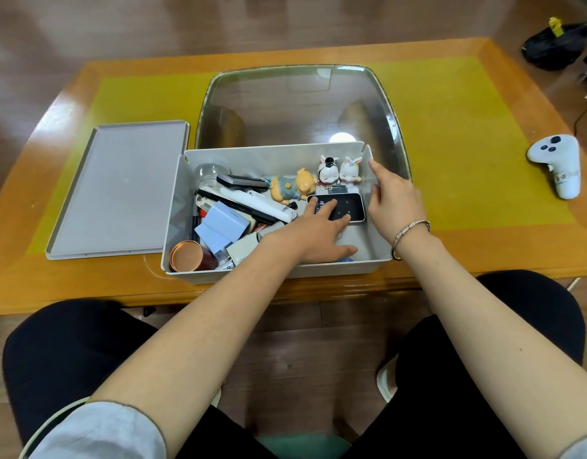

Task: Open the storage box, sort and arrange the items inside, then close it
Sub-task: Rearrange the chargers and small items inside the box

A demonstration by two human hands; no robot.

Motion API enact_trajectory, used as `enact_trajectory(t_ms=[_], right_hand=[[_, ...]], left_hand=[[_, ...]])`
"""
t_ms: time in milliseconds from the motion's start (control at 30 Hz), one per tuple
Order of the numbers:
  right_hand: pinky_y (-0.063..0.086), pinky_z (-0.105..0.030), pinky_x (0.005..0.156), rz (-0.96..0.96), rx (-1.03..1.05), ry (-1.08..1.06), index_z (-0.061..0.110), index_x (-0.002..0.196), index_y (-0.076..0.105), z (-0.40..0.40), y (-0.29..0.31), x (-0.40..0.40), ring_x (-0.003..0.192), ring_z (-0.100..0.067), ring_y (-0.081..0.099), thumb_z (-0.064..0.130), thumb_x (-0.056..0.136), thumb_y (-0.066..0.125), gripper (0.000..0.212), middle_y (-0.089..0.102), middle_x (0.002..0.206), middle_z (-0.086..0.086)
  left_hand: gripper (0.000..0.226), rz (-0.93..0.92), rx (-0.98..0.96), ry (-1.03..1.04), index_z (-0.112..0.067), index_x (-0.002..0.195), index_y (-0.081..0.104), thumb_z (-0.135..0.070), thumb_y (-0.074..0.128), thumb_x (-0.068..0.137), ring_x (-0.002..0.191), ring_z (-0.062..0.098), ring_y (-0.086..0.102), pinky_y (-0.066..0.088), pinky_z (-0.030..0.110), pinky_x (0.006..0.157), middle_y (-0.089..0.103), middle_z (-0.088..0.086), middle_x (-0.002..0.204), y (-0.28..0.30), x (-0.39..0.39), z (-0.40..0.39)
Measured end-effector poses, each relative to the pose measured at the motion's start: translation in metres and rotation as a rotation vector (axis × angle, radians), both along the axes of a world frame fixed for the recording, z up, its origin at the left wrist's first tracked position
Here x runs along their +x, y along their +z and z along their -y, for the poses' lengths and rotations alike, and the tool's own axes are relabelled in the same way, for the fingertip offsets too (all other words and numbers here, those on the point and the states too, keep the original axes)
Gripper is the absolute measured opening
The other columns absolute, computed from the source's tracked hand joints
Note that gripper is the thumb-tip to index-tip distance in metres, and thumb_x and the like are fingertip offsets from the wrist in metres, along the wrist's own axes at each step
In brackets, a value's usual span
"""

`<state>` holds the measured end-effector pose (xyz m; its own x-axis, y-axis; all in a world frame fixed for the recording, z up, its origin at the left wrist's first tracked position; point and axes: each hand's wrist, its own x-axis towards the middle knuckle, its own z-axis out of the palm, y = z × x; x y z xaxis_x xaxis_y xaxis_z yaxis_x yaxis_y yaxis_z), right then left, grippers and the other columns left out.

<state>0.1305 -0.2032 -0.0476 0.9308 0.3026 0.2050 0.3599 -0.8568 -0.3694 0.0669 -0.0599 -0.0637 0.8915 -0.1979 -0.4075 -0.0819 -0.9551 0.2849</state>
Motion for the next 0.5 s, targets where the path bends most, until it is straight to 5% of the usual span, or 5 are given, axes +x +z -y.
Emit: enact_trajectory(t_ms=[133,333,500], right_hand=[[0.048,-0.037,0.073,0.0,-0.002,-0.001,0.022,0.141,0.038,-0.001,0.001,-0.001,0.094,-0.035,0.061,0.009,0.092,0.044,0.051,0.066,0.109,-0.014],[0.051,-0.039,0.072,-0.005,-0.026,-0.002,0.022,0.142,0.037,-0.002,0.003,-0.001,0.093,-0.036,0.062,0.007,0.091,0.045,0.053,0.065,0.107,-0.015],[0.051,-0.04,0.072,-0.017,-0.042,0.001,0.022,0.141,0.038,-0.001,0.004,-0.001,0.094,-0.036,0.061,0.006,0.091,0.045,0.053,0.065,0.109,-0.014]], left_hand=[[0.072,0.021,0.059,0.017,-0.036,0.151,0.017,-0.065,0.04,0.09,0.144,0.041,-0.009,0.014,0.053,0.115,-0.002,0.006,0.161,0.003,-0.004,-0.002],[0.074,-0.007,0.261,-0.026,-0.037,0.151,0.018,-0.074,0.032,0.087,0.136,0.041,0.03,0.015,0.053,0.113,0.006,0.016,0.159,0.017,-0.007,0.004],[0.074,-0.044,0.258,-0.036,-0.037,0.152,0.013,-0.071,0.032,0.089,0.141,0.039,0.02,0.006,0.053,0.116,0.0,0.015,0.16,0.019,-0.009,0.002]])
